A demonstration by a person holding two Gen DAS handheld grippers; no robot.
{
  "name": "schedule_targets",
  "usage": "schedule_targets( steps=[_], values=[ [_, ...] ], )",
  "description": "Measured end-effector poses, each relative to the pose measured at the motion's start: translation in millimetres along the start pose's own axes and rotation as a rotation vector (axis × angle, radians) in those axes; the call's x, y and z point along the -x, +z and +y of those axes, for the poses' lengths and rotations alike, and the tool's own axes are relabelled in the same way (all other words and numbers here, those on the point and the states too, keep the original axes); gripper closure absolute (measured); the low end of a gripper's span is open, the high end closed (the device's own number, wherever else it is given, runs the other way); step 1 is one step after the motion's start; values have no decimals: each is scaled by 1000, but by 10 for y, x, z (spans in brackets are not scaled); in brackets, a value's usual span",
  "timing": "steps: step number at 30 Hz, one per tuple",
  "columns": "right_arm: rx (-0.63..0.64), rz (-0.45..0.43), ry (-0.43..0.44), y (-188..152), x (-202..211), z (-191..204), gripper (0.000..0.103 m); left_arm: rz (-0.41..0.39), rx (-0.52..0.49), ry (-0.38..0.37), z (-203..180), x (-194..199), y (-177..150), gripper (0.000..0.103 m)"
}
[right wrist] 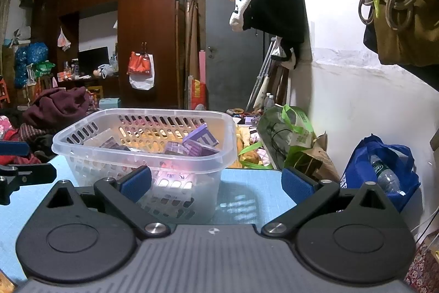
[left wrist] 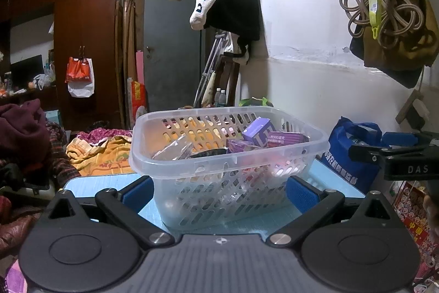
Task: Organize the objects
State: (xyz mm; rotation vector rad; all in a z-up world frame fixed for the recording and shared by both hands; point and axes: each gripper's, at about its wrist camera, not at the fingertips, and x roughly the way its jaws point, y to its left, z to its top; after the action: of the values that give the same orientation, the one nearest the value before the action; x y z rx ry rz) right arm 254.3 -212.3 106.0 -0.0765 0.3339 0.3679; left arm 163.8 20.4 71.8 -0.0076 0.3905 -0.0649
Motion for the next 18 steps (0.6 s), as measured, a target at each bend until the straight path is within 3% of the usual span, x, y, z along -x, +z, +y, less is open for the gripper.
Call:
schedule_targets(
  steps=[18],
  values=[
    [-10, 0, -6, -3, -3, -34, 0, 0, 8, -5, -3, -8, 17, 0]
  ],
)
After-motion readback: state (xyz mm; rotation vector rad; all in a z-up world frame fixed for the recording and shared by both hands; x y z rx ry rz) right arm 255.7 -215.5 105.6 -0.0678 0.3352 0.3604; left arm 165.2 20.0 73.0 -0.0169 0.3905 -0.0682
